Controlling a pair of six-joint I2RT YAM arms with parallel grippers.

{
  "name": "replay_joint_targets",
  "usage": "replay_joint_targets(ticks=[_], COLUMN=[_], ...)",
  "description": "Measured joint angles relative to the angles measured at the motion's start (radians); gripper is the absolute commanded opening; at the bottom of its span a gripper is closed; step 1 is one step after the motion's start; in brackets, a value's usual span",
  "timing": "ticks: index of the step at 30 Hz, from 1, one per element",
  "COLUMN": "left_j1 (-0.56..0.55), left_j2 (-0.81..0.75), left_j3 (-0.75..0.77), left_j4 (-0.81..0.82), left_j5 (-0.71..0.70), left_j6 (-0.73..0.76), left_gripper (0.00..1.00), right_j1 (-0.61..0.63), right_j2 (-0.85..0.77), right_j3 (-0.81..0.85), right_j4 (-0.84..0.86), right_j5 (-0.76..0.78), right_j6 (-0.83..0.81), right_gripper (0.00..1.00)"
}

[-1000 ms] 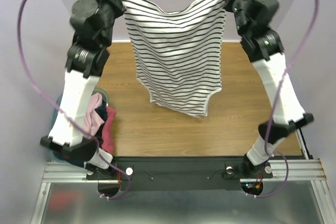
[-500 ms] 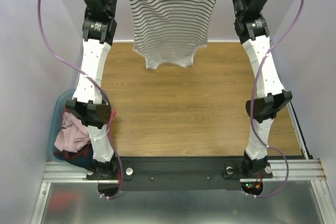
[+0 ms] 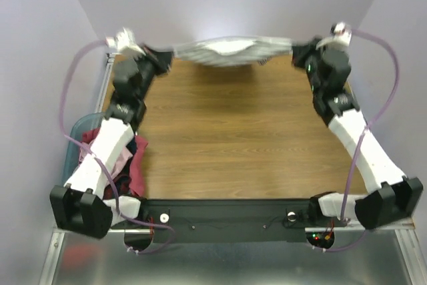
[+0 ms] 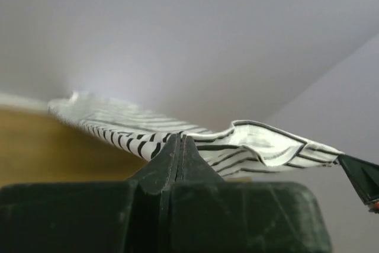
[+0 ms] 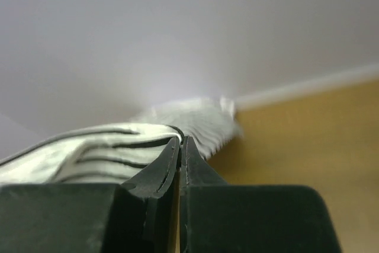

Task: Fold and stack the tank tops
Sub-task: Flatten the tank top out

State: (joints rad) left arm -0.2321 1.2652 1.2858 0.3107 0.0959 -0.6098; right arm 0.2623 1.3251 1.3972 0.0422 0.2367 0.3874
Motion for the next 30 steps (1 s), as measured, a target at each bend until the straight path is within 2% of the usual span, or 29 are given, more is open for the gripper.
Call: replay_joint_targets(ticks=[1,3,4,5,7,8,9,12,16,20,22,25,30], left_j1=[-0.016,-0.076,-0.124,-0.159,-0.271,-0.314,-0.352,-0.398,-0.434,-0.435,-0.421,-0.333,-0.145], left_j2=[-0.045,-0.129,-0.171,-0.200,-0.270,-0.304,-0.348,-0.436,-0.620,-0.609,-0.520,-0.338,0.045], left_j3=[-0.122,-0.394,-0.518,-0.649,-0.805,-0.887,-0.966,-1.045,-1.015,-0.846,-0.697,-0.529,-0.337], left_j4=[0.006,0.007,0.002,-0.021,-0.032,-0.044,-0.067,-0.109,-0.197,-0.313,-0.362,-0.371,-0.313], left_j5=[-0.008,-0.029,-0.045,-0.061,-0.074,-0.074,-0.075,-0.101,-0.146,-0.243,-0.310,-0.329,-0.240], left_j6=[-0.031,-0.101,-0.135,-0.173,-0.224,-0.259,-0.298,-0.362,-0.406,-0.406,-0.380,-0.324,-0.224], left_gripper=[0.00,0.00,0.06,0.16,0.29,0.42,0.43,0.46,0.46,0.48,0.47,0.35,0.24], right_j1=[0.000,0.000,0.000,0.000,0.000,0.000,0.000,0.000,0.000,0.000,0.000,0.000,0.000], right_j2=[-0.060,-0.167,-0.218,-0.251,-0.342,-0.393,-0.470,-0.650,-0.783,-0.690,-0.583,-0.435,-0.213], right_j3=[-0.137,-0.372,-0.498,-0.592,-0.788,-0.877,-0.961,-1.035,-0.985,-0.892,-0.856,-0.849,-0.806], right_j4=[0.007,-0.008,-0.031,-0.034,-0.086,-0.127,-0.185,-0.315,-0.364,-0.364,-0.348,-0.319,-0.309], right_j5=[0.001,-0.001,-0.001,-0.006,-0.016,-0.024,-0.032,-0.040,-0.050,-0.061,-0.089,-0.122,-0.120], right_j6=[0.025,0.090,0.125,0.156,0.217,0.247,0.283,0.343,0.386,0.384,0.376,0.367,0.356], right_gripper=[0.21,0.36,0.48,0.53,0.62,0.65,0.69,0.74,0.75,0.68,0.67,0.66,0.63])
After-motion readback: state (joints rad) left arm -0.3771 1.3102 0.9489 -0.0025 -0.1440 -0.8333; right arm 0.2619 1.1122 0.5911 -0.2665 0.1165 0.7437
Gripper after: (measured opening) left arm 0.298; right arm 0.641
